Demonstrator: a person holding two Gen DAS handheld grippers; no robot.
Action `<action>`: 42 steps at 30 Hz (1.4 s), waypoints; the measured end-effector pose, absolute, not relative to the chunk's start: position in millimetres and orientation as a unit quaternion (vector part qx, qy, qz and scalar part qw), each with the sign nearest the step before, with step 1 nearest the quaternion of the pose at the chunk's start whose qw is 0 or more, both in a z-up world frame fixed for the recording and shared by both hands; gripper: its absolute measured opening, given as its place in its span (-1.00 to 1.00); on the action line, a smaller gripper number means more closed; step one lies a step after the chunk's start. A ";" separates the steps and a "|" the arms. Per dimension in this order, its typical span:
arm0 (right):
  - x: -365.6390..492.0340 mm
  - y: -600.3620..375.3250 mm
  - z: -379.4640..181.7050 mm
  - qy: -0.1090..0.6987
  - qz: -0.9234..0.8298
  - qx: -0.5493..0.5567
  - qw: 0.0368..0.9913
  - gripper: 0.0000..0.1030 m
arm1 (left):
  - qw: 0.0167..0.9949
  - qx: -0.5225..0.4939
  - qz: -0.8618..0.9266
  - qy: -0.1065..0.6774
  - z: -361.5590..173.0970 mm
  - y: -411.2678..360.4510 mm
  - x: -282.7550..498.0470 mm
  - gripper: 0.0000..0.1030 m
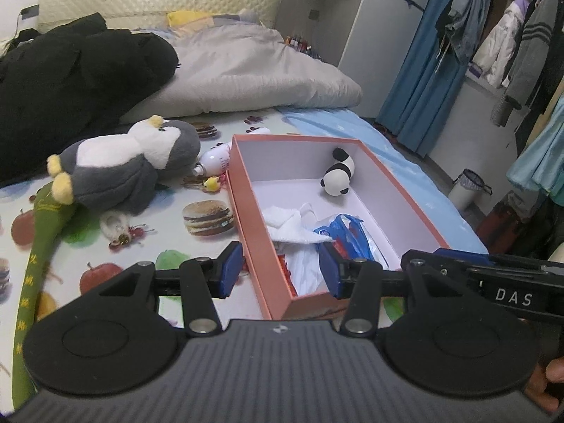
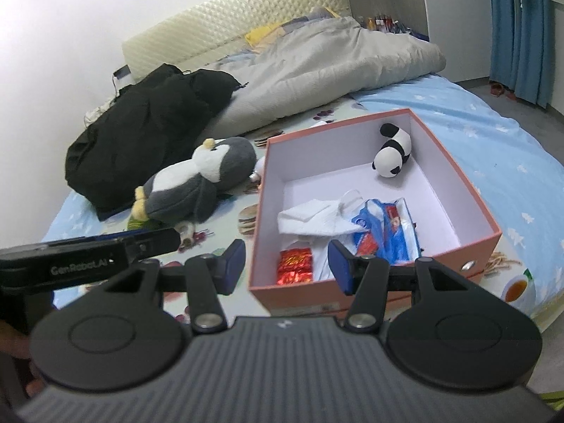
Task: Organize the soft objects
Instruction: 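Move both open tools back toward the hair tie and feathered toy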
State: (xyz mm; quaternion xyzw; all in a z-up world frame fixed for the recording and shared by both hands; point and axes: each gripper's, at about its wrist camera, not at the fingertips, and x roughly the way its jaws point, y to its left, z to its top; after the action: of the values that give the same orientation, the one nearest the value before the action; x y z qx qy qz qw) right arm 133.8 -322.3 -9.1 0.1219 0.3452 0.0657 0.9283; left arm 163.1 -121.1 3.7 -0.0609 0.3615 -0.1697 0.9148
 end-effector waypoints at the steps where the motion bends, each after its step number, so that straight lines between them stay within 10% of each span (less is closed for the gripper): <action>1: 129.2 -319.0 -9.0 0.343 0.066 0.120 0.929 0.06 | 0.916 -0.062 -0.168 0.359 3.9 -117.8 156.2 0.05; 22: 68.7 -254.3 -27.1 0.329 0.122 0.090 0.932 0.06 | 0.934 -0.087 -0.098 0.331 -15.6 -50.4 56.3 0.06; 42: 163.1 -182.3 -80.5 0.345 0.117 0.023 0.931 0.06 | 0.917 -0.133 -0.038 0.373 -109.3 11.9 156.8 0.06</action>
State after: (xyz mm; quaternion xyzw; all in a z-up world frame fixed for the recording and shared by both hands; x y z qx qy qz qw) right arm 163.1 -182.3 -80.5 0.0226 0.3454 0.1173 0.9308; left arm 156.8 11.9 -109.3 -0.1331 0.3731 -0.0384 0.9174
